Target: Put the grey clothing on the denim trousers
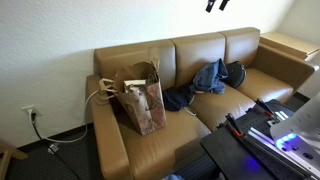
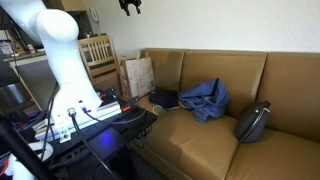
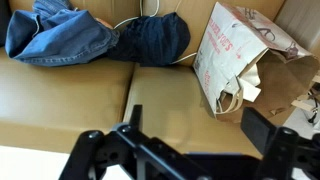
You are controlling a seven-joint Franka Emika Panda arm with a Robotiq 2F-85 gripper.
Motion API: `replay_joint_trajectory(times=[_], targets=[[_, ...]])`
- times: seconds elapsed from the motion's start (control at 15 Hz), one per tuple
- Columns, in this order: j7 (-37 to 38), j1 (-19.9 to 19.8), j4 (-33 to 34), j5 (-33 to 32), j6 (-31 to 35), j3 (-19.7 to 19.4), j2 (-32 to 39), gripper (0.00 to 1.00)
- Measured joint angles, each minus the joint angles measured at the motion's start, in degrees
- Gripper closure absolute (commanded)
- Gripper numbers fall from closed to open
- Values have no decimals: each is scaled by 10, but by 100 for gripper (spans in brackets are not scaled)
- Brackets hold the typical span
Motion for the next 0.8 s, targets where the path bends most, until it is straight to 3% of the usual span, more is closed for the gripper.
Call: replay_joint_trajectory(times=[0.6, 0.8], targets=[[0, 0, 0, 0, 0, 0, 0, 0], [30, -27, 12, -14, -13, -23, 8, 0]])
